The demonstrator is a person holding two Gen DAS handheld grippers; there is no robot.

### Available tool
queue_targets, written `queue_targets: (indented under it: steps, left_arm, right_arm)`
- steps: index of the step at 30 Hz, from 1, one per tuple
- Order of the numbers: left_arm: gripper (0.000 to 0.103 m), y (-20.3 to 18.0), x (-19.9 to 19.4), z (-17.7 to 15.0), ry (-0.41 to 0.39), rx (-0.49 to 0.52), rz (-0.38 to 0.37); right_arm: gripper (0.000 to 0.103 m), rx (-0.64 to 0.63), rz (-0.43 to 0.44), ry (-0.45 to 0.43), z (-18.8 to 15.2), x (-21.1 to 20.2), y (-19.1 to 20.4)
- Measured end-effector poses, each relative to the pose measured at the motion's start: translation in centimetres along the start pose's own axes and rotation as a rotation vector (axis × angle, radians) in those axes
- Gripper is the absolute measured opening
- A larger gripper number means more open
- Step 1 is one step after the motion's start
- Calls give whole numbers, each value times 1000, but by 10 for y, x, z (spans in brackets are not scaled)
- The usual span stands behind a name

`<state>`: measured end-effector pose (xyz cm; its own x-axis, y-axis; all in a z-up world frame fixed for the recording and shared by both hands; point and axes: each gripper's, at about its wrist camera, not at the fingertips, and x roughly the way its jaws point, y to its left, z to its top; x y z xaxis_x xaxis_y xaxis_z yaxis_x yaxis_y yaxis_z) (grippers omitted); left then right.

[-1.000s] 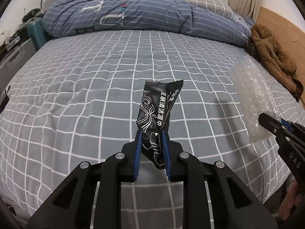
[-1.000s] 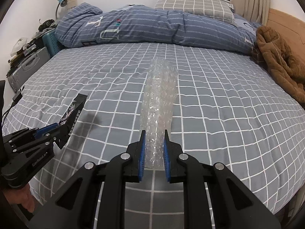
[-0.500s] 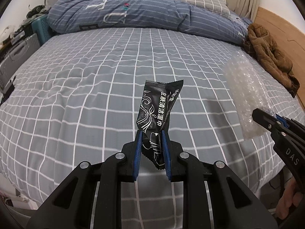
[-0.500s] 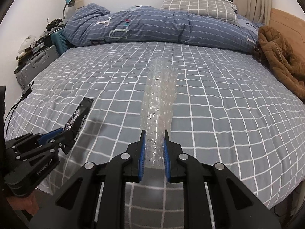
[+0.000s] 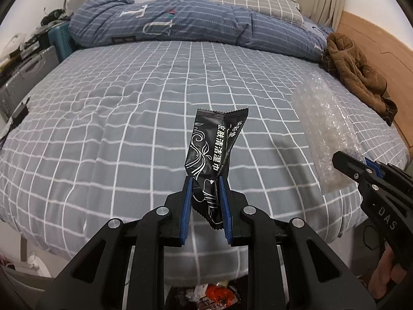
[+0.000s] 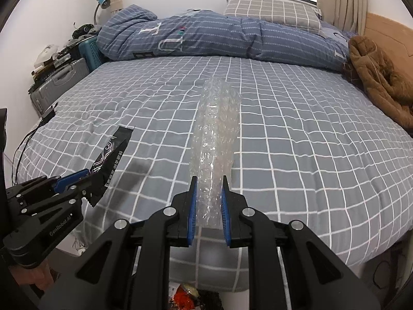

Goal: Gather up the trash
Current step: 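Carry the wipe packet and bubble-wrap sleeve with both tools over the trash bin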

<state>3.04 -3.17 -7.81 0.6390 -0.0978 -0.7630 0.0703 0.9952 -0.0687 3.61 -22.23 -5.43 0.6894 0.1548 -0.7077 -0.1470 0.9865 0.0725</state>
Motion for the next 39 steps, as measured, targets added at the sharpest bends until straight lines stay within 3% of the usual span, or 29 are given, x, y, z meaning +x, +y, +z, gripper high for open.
queue_targets:
  steps: [19,39]
  left_arm:
    - [20,22,-57,-70,-4,-30,2]
    - [20,25,-81,-156,103,-59,2]
  right_arm:
    - [15,-41,10,17,-60,-42,28]
    - [15,-42,36,140,-137,-65,49]
